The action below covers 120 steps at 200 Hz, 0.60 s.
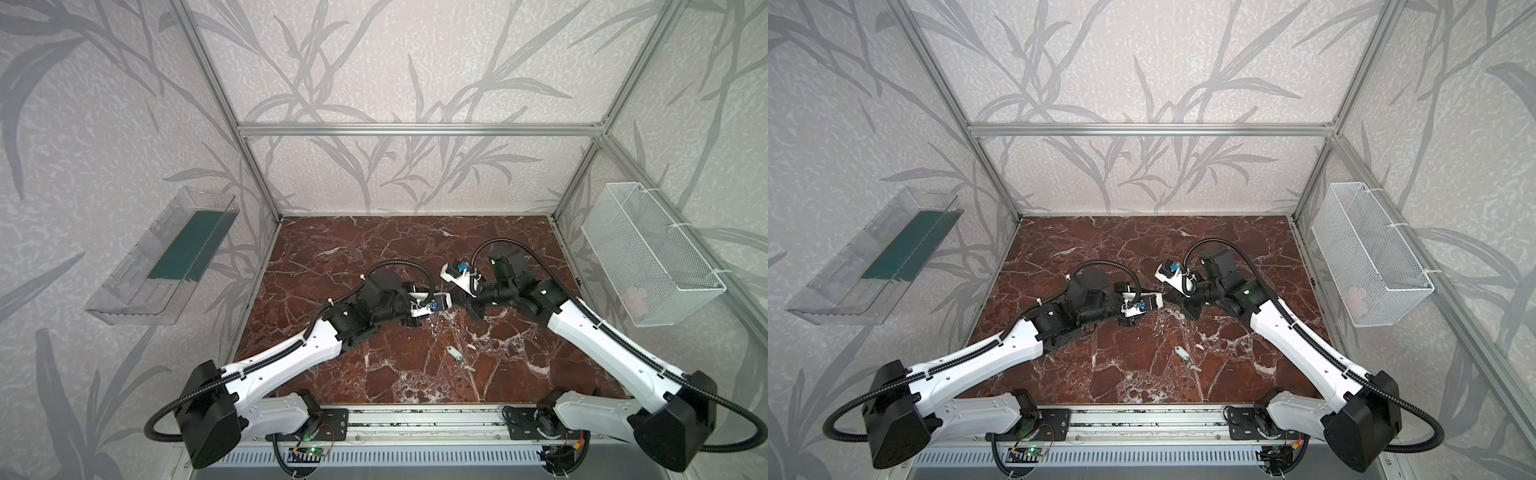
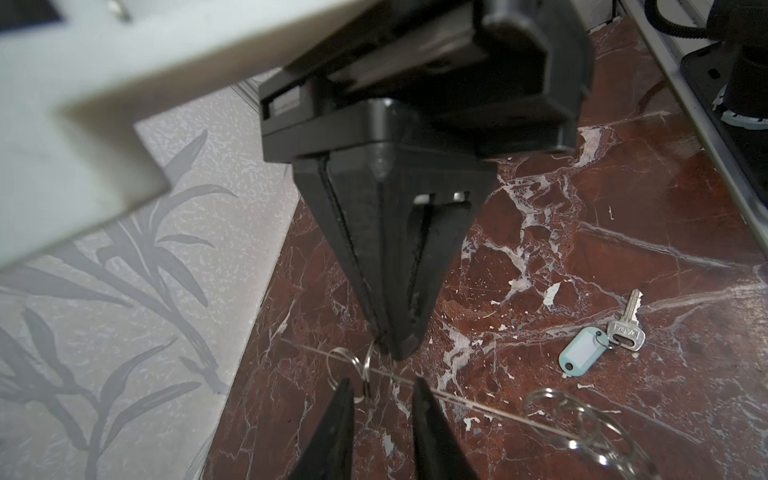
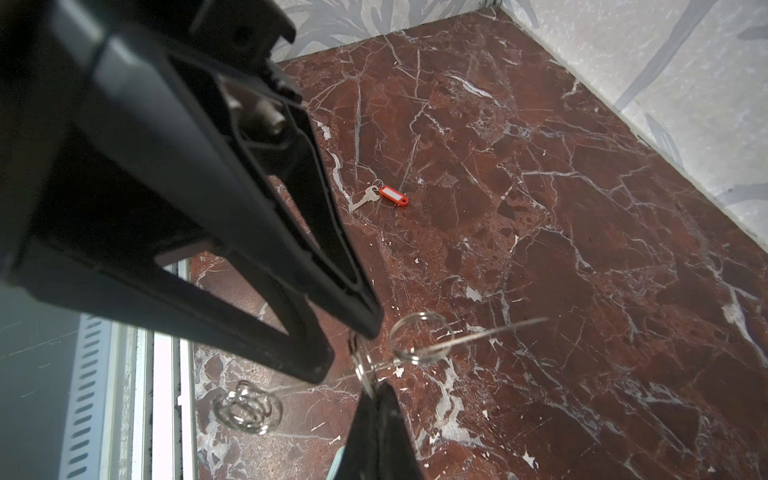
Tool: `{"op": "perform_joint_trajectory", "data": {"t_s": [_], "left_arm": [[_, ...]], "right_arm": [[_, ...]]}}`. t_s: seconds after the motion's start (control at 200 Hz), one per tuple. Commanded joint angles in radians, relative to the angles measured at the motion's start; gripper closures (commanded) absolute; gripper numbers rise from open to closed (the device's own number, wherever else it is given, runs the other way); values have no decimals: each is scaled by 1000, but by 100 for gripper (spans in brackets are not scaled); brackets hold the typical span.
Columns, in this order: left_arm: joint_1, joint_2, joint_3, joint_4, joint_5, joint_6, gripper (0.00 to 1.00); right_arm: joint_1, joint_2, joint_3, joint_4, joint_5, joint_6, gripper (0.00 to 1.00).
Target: Put the keys on the keyring
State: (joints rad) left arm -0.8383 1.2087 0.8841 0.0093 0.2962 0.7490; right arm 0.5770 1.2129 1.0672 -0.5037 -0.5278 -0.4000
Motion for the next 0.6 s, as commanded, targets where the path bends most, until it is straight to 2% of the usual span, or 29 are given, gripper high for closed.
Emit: {"op": "perform_joint_trajectory", "data": {"t_s": [0.0,0.39,0.595], "left_arm": [[-8,19,40,-3,-18,18,75],[-38,57,61,28,-48,4,78],[-41,67,67,3,-54,5,85]], "right_arm": [[8,8,37,-32,3,-18,100],[15,17,43,-59,22,-40,100],[15,13,42,-54,19,-41,100]]}}
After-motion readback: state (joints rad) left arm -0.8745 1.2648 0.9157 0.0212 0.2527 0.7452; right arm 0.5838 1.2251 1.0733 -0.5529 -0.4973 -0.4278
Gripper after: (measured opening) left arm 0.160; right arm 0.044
